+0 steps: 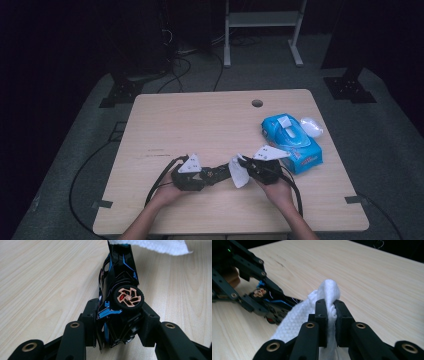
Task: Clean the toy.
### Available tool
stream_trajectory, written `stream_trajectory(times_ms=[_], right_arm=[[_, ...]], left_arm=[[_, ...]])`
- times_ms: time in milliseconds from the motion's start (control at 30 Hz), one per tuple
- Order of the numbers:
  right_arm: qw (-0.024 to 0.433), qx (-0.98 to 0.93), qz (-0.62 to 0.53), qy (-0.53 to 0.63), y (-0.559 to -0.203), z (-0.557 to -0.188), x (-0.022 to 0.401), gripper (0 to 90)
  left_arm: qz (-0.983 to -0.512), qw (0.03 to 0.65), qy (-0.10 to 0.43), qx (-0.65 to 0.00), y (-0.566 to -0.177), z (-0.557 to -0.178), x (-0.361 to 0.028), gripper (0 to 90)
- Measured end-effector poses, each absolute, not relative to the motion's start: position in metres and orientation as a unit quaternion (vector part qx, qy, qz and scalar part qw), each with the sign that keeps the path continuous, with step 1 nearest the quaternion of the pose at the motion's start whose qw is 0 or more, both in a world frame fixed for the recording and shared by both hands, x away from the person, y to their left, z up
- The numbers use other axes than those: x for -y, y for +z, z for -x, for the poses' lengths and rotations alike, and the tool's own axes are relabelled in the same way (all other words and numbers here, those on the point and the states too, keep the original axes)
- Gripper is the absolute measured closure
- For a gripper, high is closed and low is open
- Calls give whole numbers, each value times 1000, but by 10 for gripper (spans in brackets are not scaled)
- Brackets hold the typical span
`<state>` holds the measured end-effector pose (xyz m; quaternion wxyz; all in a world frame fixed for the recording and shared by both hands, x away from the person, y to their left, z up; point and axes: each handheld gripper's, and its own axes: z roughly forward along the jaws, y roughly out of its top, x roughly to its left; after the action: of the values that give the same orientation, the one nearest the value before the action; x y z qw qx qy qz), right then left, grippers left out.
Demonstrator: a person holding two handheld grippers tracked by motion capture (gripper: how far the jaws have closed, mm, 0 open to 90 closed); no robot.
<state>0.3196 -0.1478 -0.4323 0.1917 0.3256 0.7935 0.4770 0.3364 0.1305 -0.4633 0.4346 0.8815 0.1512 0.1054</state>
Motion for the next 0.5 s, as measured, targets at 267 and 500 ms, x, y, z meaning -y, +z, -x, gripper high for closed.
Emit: stream_trajectory(times_ms=[267,500], right_arm=[[194,-809,-299,468,-433,-317,135,822],[188,-797,-328,471,-435,-323,152,825]], left_arm=[[-884,431,104,-151,-465,-337,-130,579],[-883,432,104,-148,-465,-337,-131,581]])
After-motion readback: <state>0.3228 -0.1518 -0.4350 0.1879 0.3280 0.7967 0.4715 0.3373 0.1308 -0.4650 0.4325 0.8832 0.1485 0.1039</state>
